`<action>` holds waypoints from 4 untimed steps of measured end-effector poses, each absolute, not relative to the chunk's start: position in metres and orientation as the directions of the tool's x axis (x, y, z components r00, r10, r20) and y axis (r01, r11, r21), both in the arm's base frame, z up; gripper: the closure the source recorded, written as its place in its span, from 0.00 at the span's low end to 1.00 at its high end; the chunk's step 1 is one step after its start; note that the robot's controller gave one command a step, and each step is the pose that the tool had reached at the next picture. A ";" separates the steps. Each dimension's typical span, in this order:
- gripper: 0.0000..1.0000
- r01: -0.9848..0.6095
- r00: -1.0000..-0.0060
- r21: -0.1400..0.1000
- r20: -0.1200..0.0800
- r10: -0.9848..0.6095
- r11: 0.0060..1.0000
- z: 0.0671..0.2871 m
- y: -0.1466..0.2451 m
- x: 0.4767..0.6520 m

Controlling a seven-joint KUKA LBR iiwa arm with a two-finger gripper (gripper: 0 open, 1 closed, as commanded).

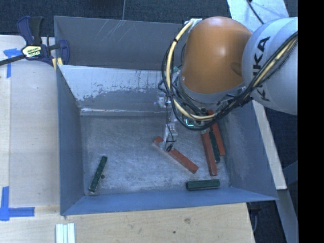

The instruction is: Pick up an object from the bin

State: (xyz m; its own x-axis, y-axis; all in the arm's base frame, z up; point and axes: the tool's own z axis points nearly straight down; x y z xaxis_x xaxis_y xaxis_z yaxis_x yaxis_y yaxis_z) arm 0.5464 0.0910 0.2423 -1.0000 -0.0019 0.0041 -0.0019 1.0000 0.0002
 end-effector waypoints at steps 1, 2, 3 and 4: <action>0.00 -0.184 -0.983 0.002 0.004 -0.184 0.983 0.066 0.218 0.529; 0.00 -0.402 -0.916 0.000 0.001 -0.402 0.916 0.101 0.237 0.494; 0.00 -0.600 -0.800 0.000 -0.006 -0.600 0.800 0.110 0.244 0.498; 0.00 -0.790 -0.613 -0.004 0.003 -0.790 0.613 0.070 0.238 0.511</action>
Offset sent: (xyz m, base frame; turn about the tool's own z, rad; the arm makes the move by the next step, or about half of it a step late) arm -0.0152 0.1242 -0.1723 -0.1764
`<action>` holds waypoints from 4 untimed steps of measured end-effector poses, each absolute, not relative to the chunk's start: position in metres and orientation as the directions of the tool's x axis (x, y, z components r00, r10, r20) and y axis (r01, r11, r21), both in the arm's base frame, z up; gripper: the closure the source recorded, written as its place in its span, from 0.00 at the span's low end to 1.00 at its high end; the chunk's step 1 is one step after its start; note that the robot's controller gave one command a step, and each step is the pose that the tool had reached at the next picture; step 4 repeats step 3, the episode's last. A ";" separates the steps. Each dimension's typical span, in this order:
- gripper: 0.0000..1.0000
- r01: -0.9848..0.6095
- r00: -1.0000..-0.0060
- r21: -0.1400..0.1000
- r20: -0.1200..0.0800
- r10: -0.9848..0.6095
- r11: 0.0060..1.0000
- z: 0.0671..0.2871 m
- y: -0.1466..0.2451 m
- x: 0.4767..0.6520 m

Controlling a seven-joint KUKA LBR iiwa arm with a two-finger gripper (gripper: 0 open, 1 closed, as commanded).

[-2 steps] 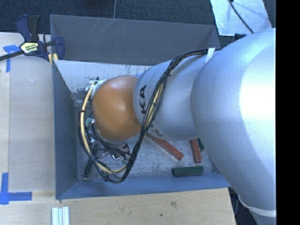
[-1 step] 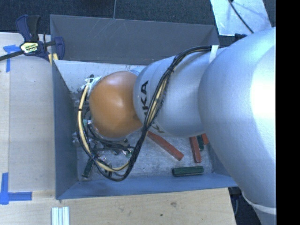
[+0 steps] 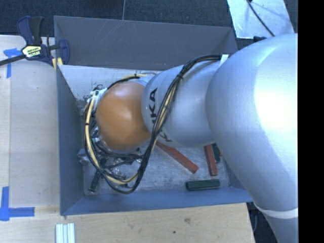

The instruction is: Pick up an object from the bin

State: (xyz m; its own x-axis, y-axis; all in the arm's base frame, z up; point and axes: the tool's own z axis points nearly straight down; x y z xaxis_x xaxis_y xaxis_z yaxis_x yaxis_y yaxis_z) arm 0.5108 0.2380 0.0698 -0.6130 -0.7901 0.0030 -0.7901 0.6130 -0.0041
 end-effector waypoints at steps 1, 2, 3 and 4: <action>0.00 -0.787 -0.616 -0.001 0.003 -0.787 0.616 0.070 0.237 0.511; 1.00 -0.787 -0.617 0.000 -0.001 -0.787 0.617 0.071 0.238 0.512; 1.00 -0.785 -0.620 -0.005 -0.010 -0.785 0.620 0.166 0.239 0.514; 1.00 -0.785 -0.620 -0.005 -0.010 -0.785 0.620 0.166 0.239 0.514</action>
Offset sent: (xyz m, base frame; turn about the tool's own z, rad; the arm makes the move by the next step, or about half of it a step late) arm 0.0000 0.0000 0.0000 0.0000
